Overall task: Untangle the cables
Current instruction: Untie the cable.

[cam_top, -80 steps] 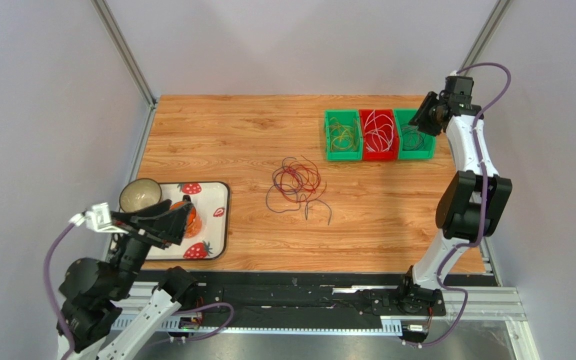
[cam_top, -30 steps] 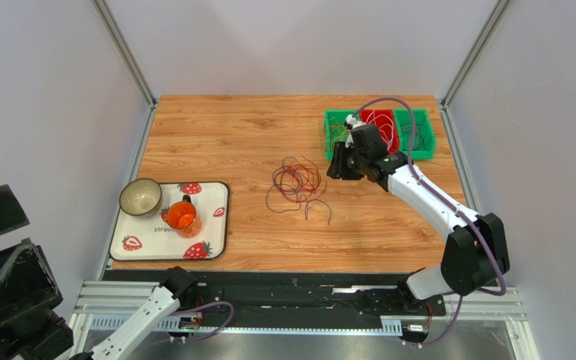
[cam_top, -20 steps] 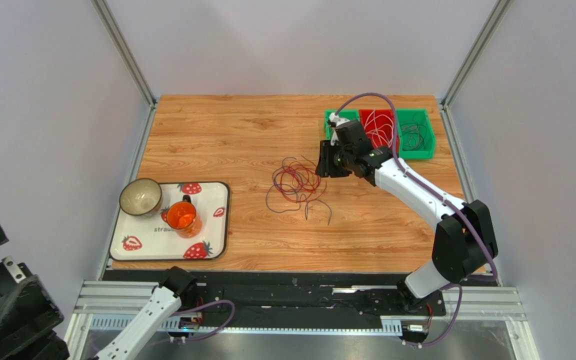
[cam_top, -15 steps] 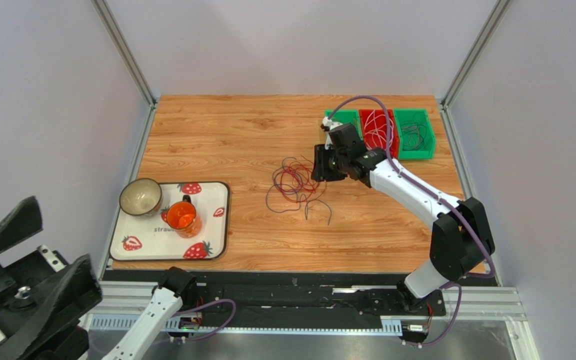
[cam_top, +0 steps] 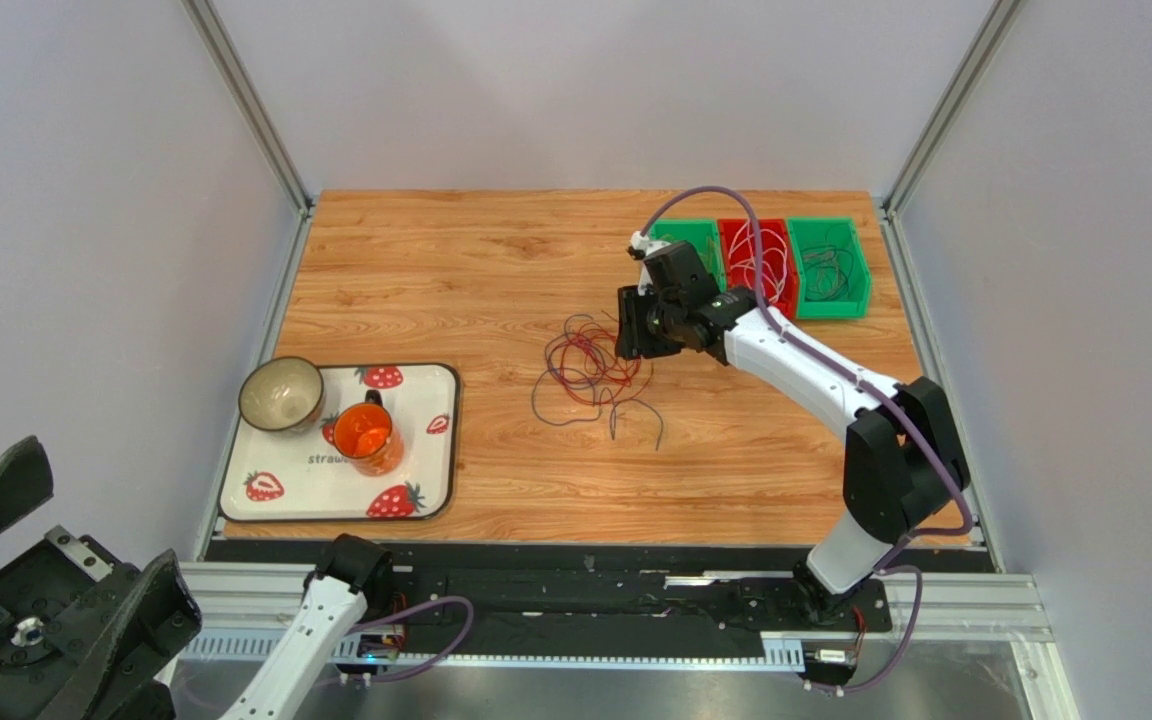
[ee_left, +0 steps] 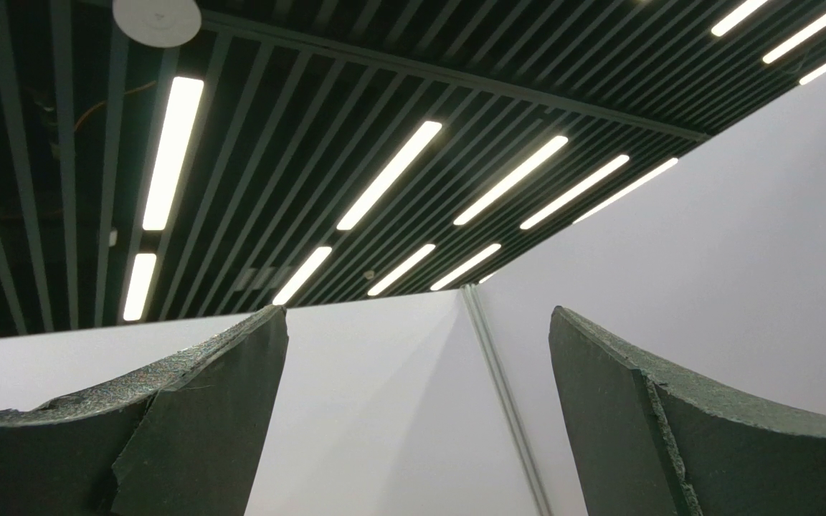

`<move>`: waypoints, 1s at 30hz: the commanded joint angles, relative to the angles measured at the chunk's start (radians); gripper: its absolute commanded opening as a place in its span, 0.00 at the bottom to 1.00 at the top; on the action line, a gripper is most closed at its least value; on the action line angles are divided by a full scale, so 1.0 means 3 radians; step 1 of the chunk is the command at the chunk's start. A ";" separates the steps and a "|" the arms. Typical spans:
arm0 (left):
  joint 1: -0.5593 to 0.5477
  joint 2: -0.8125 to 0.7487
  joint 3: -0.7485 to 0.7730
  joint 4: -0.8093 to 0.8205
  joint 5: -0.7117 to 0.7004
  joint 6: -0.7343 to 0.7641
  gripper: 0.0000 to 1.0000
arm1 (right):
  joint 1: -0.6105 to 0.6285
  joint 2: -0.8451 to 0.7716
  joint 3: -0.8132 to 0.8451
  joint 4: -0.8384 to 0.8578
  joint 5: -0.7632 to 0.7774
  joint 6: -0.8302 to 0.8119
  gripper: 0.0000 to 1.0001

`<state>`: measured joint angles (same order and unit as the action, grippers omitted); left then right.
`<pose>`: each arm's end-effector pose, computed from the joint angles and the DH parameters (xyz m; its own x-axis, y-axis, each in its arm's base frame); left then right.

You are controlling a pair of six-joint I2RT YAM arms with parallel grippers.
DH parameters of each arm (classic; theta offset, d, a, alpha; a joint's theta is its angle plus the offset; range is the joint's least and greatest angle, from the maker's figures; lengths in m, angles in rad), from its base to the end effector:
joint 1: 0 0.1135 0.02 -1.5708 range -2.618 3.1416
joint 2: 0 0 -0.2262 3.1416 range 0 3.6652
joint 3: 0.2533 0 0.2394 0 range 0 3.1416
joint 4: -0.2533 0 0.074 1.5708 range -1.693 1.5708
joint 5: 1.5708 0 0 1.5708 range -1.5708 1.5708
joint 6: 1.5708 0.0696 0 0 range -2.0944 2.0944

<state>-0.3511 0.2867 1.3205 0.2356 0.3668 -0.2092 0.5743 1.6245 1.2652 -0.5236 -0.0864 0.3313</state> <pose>-0.0919 0.0071 0.5400 0.7897 -0.4957 -0.3615 0.5981 0.7534 0.2734 0.3000 0.2013 0.2033 -0.8044 -0.1345 -0.5787 -0.3443 0.8993 0.2696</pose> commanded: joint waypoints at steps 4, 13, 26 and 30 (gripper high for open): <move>0.0194 0.0001 0.0129 -0.0274 0.0265 0.0319 0.99 | 0.0095 0.0199 0.0405 -0.0075 0.0063 -0.0128 0.40; 0.0235 -0.0020 0.0016 -0.0105 0.0470 0.0314 0.99 | 0.0111 0.0230 0.0390 -0.0049 0.0043 -0.0102 0.40; 0.0240 -0.0173 -0.0167 0.0063 0.0511 0.0360 0.98 | 0.0131 0.0602 0.0762 -0.0034 -0.0090 -0.0158 0.41; 0.0240 -0.0163 -0.0188 0.0140 0.0496 0.0289 0.98 | 0.0146 0.0909 0.1196 -0.0187 -0.0055 -0.0260 0.41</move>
<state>-0.2871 0.2367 1.2644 0.2348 0.5152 -0.1257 0.6067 1.8263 1.4788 -0.5617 -0.0994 0.2955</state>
